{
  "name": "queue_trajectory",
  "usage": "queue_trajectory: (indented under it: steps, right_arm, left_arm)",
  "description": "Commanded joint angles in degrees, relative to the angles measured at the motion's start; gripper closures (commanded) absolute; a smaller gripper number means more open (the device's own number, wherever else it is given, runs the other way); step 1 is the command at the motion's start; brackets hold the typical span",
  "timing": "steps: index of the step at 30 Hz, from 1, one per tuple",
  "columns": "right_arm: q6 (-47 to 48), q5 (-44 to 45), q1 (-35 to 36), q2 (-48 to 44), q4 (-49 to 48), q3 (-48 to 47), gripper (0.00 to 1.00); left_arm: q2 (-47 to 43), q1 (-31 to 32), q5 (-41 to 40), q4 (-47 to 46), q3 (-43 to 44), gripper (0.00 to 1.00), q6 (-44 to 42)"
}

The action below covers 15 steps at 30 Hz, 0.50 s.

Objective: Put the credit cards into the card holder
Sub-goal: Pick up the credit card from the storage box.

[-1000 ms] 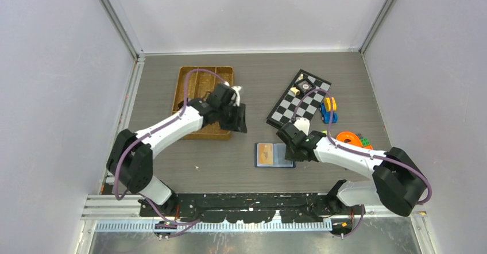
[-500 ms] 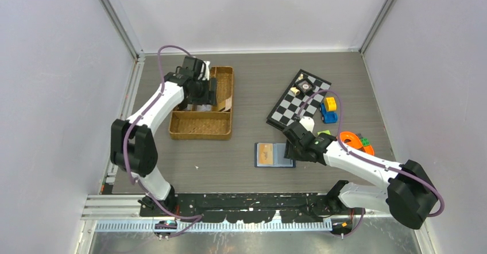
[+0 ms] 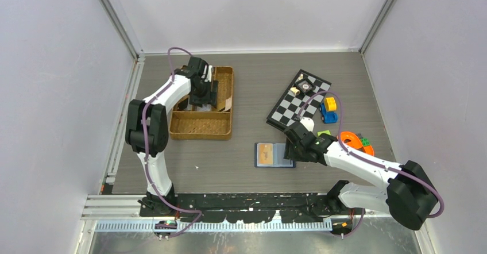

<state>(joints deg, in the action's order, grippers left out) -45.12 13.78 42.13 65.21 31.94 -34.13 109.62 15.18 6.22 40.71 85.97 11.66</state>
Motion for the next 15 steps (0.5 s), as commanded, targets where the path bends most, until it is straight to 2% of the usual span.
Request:
queue_trajectory:
  steps: [1,15]
  right_arm:
    - [0.6,-0.2,-0.5,-1.3,-1.6,0.2,0.50]
    - [0.4,-1.6,-0.9,-0.5,-3.2,0.9,0.50]
  left_arm:
    - [0.6,-0.3,2.0,-2.1,1.8,0.33,-0.7]
    - [-2.3,-0.3,4.9,-3.6,-0.5,0.33,0.4]
